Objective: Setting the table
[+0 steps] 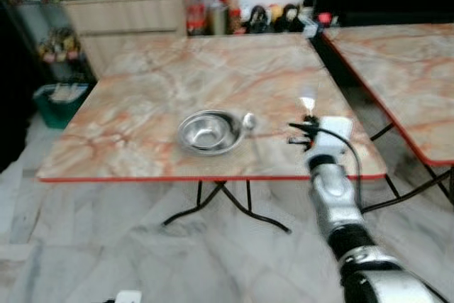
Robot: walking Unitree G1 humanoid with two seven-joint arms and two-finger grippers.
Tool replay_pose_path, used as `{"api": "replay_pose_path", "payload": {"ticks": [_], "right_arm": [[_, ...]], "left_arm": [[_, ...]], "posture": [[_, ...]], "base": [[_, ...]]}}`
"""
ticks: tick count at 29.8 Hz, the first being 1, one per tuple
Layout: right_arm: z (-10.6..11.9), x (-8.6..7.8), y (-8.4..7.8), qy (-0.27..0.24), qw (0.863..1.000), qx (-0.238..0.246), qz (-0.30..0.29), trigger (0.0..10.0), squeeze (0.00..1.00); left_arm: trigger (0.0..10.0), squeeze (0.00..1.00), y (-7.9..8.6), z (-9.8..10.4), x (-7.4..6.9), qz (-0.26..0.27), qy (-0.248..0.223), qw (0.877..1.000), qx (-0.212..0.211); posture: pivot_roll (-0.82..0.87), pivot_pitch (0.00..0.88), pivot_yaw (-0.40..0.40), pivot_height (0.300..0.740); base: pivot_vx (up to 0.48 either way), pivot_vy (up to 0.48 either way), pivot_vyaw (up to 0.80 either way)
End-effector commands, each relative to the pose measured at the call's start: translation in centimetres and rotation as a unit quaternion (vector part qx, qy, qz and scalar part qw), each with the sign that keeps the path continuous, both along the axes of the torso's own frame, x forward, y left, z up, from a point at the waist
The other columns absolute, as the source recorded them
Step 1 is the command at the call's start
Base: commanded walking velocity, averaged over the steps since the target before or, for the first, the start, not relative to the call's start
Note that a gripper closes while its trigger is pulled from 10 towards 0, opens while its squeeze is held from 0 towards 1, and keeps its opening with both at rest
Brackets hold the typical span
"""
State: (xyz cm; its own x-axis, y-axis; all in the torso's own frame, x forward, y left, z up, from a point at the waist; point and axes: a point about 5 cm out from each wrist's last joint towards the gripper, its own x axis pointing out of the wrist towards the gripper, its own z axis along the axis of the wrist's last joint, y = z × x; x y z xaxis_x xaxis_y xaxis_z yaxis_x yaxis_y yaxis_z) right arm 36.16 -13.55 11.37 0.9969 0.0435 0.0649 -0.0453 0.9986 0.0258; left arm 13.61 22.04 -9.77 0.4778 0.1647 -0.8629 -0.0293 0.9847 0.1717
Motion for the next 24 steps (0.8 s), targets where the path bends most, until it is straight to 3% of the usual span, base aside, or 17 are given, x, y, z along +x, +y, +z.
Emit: {"api": "replay_pose_path", "payload": {"ticks": [1, 9, 24], "right_arm": [[0.73, 0.38, -1.26, -0.008, 1.0, -0.004, -0.016, 10.0, 0.0], [0.7, 0.37, -1.04, -0.008, 1.0, -0.004, -0.011, 10.0, 0.0], [0.54, 0.38, -1.27, -0.001, 1.0, -0.003, -0.019, 10.0, 0.0]], "left_arm": [[10.0, 0.0, -0.56, -0.05, 0.16, -0.007, -0.002, 1.0, -0.009], [10.0, 0.0, -0.07, 0.29, 0.82, -0.004, -0.012, 1.0, -0.011], [10.0, 0.0, -0.01, 0.26, 0.72, -0.006, -0.011, 1.0, -0.01]], "posture": [[0.07, 0.0, 0.038, 0.74], [0.07, 0.0, 0.04, 0.74], [0.07, 0.0, 0.038, 0.74]], "base": [[0.0, 0.0, 0.0], [0.0, 0.0, 0.0], [0.049, 0.0, 0.0]]}}
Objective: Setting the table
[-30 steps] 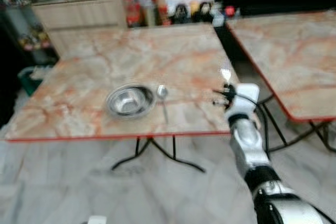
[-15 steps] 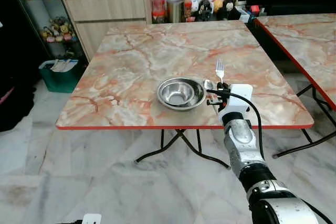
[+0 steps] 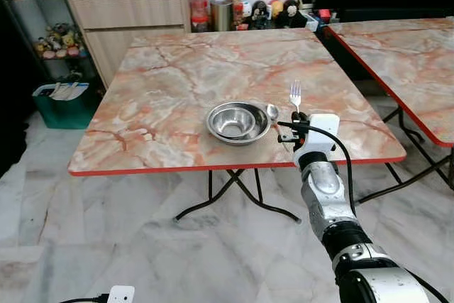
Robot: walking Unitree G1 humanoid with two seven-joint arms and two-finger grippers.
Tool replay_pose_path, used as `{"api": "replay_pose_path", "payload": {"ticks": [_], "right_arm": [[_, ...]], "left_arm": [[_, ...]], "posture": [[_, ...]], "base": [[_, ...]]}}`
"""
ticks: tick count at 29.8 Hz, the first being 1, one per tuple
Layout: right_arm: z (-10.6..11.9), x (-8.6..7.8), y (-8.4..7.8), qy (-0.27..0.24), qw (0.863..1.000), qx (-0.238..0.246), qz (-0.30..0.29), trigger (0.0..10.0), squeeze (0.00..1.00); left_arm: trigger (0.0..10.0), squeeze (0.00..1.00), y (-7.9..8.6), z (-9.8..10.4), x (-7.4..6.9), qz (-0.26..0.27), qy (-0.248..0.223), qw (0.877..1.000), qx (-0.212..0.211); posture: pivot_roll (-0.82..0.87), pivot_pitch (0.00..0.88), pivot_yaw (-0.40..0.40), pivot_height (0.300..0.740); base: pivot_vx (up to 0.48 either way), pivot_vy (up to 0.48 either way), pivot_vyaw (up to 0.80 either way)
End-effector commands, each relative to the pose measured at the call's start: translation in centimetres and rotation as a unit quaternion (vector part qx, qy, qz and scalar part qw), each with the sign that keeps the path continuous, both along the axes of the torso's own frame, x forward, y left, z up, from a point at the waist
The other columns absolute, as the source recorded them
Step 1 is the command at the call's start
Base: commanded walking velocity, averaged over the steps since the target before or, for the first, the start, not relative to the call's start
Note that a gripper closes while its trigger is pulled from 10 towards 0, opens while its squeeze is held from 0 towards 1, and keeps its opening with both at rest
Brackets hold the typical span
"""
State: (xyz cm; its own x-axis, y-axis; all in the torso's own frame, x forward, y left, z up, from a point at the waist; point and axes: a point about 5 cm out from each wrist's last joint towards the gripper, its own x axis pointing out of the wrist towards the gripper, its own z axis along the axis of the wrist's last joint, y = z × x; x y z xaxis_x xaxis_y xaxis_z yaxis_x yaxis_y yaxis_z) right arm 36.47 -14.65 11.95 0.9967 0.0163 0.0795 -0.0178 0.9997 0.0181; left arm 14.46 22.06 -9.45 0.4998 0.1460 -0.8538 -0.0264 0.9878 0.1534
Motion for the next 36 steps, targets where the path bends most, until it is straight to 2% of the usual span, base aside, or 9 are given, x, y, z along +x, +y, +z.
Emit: {"api": "replay_pose_path", "payload": {"ticks": [1, 6, 9, 12, 31, 36], "right_arm": [[-0.05, 0.08, -0.17, 0.006, 1.0, 0.001, -0.005, 10.0, 0.0], [-0.03, 0.04, -0.03, 0.003, 1.0, -0.021, 0.001, 10.0, 0.0], [-0.03, 0.04, 0.03, 0.002, 1.0, -0.018, 0.002, 10.0, 0.0], [-0.13, 0.04, -0.26, 0.006, 1.0, 0.011, -0.01, 10.0, 0.0], [-0.14, 0.05, -0.23, 0.007, 1.0, -0.002, -0.007, 10.0, 0.0], [-0.11, 0.06, -0.22, 0.006, 1.0, -0.02, -0.004, 10.0, 0.0]], "left_arm": [[10.0, 0.0, -0.04, -0.06, -0.13, -0.002, 0.002, 1.0, -0.001], [10.0, 0.0, -0.18, -0.06, -0.03, -0.002, 0.002, 1.0, -0.001], [10.0, 0.0, -0.21, -0.05, 0.02, -0.002, 0.003, 1.0, -0.001], [10.0, 0.0, -0.21, -0.05, 0.04, -0.003, 0.004, 1.0, -0.001], [10.0, 0.0, 0.23, -0.16, -0.54, 0.0, 0.009, 1.0, 0.001], [10.0, 0.0, 0.01, -0.19, -0.59, -0.003, 0.004, 1.0, 0.0]], "posture": [[0.07, 0.0, 0.038, 0.74], [0.07, 0.0, 0.038, 0.74], [0.07, 0.0, 0.038, 0.74], [0.07, 0.0, 0.037, 0.74], [0.08, 0.0, 0.037, 0.74], [0.07, 0.0, 0.036, 0.74]], "base": [[0.247, 0.0, 0.0], [0.261, 0.0, 0.11], [0.266, 0.0, 0.71], [0.269, 0.0, 0.0], [0.272, 0.0, 0.0], [0.308, 0.0, 0.0]]}}
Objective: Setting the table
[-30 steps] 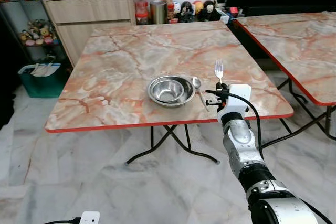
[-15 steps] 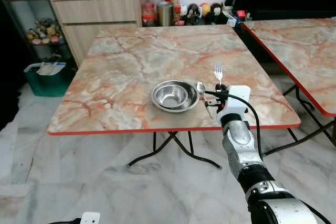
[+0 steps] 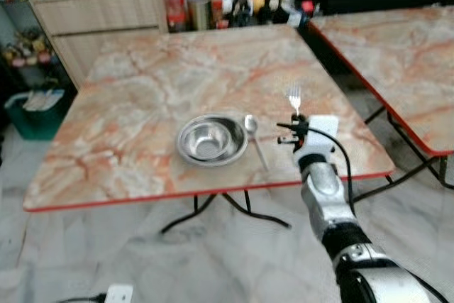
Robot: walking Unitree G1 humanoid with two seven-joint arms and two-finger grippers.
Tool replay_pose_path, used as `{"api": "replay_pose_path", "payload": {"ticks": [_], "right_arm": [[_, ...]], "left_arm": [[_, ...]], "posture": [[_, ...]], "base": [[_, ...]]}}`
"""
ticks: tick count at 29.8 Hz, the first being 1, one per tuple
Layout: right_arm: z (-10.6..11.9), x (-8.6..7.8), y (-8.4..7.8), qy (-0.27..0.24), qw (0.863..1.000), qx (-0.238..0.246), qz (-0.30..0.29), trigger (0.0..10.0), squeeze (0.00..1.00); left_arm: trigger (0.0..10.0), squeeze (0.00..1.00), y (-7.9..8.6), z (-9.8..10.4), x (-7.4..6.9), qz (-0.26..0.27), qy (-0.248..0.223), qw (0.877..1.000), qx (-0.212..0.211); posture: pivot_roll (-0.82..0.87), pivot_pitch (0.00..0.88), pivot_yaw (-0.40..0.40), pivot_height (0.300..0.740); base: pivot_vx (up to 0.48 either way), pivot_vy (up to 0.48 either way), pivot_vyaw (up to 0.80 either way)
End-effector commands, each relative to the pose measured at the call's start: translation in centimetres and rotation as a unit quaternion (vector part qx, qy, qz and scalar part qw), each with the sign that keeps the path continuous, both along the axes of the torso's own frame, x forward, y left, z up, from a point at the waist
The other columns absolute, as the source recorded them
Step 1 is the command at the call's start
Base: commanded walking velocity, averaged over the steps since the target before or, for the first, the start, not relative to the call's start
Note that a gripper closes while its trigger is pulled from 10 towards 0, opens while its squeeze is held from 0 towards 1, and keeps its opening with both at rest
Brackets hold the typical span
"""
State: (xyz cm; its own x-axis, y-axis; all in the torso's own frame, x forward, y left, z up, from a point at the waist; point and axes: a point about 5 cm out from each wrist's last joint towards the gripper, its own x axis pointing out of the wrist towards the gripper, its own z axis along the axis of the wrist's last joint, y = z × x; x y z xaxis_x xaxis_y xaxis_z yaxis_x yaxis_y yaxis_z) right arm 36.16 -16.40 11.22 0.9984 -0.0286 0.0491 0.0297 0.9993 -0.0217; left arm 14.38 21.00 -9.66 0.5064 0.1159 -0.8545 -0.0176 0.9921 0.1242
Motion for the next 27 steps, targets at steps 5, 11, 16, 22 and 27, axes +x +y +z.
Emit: {"api": "replay_pose_path", "payload": {"ticks": [5, 11, 16, 22, 27], "right_arm": [[0.58, 0.35, 1.66, -0.008, 1.0, -0.003, 0.022, 10.0, 0.0], [0.52, 0.34, 1.77, -0.006, 1.0, -0.006, 0.028, 10.0, 0.0], [0.37, 0.27, 1.82, -0.003, 0.999, -0.01, 0.032, 10.0, 0.0], [0.11, 0.15, 1.35, 0.004, 1.0, -0.002, 0.027, 10.0, 0.0], [-0.13, 0.01, 1.16, 0.01, 1.0, -0.005, 0.026, 10.0, 0.0]], "left_arm": [[10.0, 0.0, 1.1, 0.04, -0.53, 0.001, 0.004, 1.0, 0.015], [10.0, 0.0, 1.21, 0.13, -0.35, 0.001, 0.001, 1.0, 0.015], [10.0, 0.0, 1.19, 0.2, -0.11, 0.0, -0.001, 1.0, 0.015], [10.0, 0.0, 0.87, 0.24, 0.17, -0.001, -0.004, 1.0, 0.013], [10.0, 0.0, 0.78, 0.27, 0.3, 0.002, -0.006, 1.0, 0.01]], "posture": [[0.07, 0.0, 0.036, 0.74], [0.07, 0.0, 0.037, 0.74], [0.07, 0.0, 0.038, 0.74], [0.07, 0.0, 0.038, 0.74], [0.07, 0.0, 0.036, 0.74]], "base": [[0.311, 0.0, 0.0], [0.312, 0.0, 0.0], [0.31, 0.0, 0.46], [0.307, 0.0, 0.1], [0.184, 0.0, 0.0]]}}
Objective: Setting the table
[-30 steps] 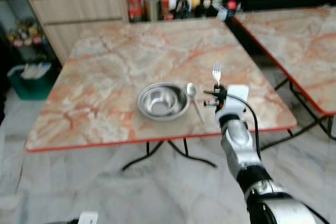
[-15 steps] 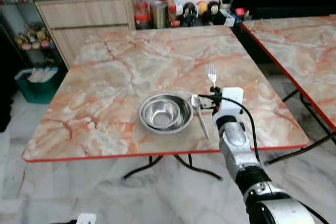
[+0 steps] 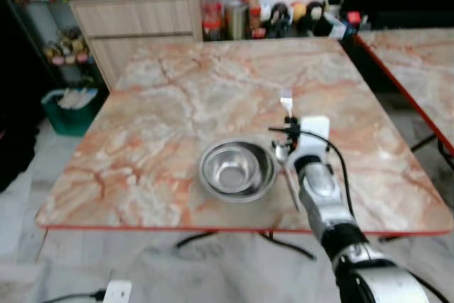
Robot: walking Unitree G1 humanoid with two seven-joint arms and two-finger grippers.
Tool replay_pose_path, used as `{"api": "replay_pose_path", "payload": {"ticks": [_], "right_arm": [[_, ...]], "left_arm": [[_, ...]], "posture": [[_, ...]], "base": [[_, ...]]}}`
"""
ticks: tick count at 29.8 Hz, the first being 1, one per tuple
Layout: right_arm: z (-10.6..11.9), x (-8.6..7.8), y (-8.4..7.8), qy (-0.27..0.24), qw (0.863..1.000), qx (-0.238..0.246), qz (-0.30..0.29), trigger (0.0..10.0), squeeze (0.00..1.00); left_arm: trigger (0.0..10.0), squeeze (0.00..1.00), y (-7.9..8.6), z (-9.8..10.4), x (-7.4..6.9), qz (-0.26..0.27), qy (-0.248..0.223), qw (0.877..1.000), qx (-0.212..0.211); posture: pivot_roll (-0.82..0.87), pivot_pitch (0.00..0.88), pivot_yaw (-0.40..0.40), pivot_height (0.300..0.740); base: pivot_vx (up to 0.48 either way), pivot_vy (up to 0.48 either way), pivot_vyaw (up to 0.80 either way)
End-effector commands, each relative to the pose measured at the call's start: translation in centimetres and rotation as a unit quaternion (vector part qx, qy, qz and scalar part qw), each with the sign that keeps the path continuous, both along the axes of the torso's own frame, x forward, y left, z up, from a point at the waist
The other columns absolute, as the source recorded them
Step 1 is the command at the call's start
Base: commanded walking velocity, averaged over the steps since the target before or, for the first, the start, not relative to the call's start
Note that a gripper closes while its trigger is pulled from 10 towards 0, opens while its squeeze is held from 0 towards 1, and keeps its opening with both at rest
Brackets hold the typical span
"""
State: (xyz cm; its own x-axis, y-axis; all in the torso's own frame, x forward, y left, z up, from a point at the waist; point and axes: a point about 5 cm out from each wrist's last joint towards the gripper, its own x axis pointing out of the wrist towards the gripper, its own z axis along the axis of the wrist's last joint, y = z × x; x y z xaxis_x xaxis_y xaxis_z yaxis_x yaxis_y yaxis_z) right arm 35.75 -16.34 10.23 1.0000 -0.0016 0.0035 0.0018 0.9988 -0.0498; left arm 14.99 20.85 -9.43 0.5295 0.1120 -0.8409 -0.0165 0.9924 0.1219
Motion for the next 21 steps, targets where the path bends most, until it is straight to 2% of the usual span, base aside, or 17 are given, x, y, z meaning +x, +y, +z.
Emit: {"api": "replay_pose_path", "payload": {"ticks": [1, 11, 14, 15, 21], "right_arm": [[0.9, 0.4, 1.1, -0.012, 1.0, 0.009, 0.013, 10.0, 0.0], [0.3, -0.2, 0.5, 0.012, 1.0, -0.013, 0.011, 10.0, 0.0], [-0.2, -0.4, 0.0, 0.03, 0.999, -0.018, 0.002, 10.0, 0.0], [-0.6, -0.8, -0.9, 0.044, 0.999, -0.016, -0.011, 10.0, 0.0], [-0.4, -1.1, -2.2, 0.055, 0.998, -0.015, -0.03, 10.0, 0.0]], "left_arm": [[10.0, 0.0, 0.9, 0.0, -0.3, 0.005, 0.007, 1.0, 0.011], [10.0, 0.0, 0.7, -0.1, -0.7, 0.005, 0.01, 1.0, 0.01], [10.0, 0.0, 0.6, -0.2, -0.7, 0.004, 0.012, 1.0, 0.009], [10.0, 0.0, 0.6, -0.2, -0.7, 0.004, 0.012, 1.0, 0.008], [10.0, 0.0, 0.6, -0.2, -0.7, 0.004, 0.012, 1.0, 0.008]], "posture": [[0.07, 0.0, 0.036, 0.74], [0.07, 0.0, 0.035, 0.74], [0.07, 0.0, 0.035, 0.74], [0.06, 0.0, 0.035, 0.74], [0.06, 0.0, 0.037, 0.74]], "base": [[0.0, 0.0, 0.0], [0.0, 0.0, 0.0], [0.0, 0.0, 0.0], [0.0, 0.0, 0.0], [0.0, 0.0, 0.0]]}}
